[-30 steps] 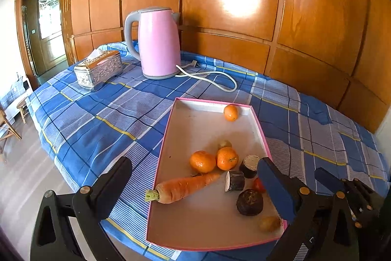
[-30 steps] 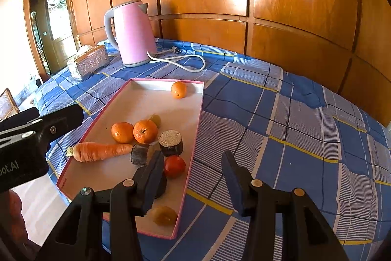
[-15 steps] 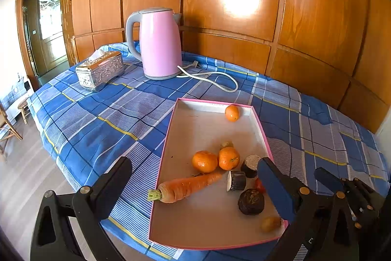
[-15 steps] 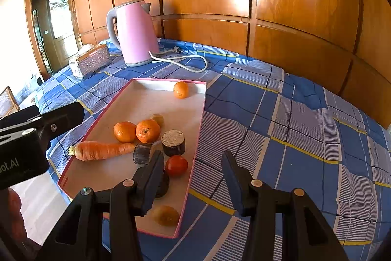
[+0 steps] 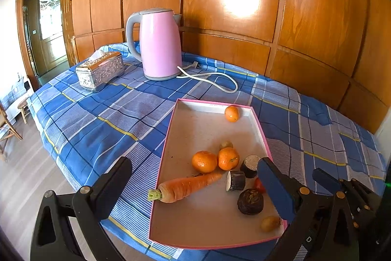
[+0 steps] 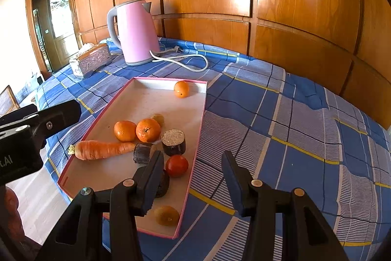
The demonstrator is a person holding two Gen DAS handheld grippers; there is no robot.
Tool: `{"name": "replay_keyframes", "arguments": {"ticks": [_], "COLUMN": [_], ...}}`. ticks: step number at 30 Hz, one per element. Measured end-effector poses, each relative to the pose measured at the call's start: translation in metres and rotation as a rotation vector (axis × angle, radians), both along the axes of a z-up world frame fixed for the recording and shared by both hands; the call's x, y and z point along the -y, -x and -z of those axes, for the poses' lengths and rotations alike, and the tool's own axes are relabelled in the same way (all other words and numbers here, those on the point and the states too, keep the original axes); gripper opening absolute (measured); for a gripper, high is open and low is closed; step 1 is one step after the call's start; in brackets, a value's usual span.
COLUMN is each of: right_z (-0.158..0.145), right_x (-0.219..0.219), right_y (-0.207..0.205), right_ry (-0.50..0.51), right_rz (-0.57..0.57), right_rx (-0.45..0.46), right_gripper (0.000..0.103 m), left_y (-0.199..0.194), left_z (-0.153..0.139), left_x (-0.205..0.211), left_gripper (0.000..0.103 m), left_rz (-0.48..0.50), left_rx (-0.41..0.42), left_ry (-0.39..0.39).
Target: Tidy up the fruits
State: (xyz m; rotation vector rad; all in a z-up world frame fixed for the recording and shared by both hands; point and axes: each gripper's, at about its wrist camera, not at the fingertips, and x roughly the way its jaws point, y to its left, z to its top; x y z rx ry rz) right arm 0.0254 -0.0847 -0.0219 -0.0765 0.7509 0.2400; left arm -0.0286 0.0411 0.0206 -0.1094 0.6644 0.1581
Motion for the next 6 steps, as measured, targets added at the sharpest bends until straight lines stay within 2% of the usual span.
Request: {"name": "replay_keyframes", "arguments": {"ticks": [6], "right_z": [0.0022], "right_x": [0.0056], "right_y": [-0.0027], "right_ry": [-0.009], "right_rz": [0.008], "right_rx": [-0.005], "right_gripper": [0.05], "left_y": [-0.0033], "left_z": [0.0022], "left_x": [0.0], "left_gripper": [0.103], "left_rz": [0.001], "left_rx": [-0.009], "left_ry": [0.013]}}
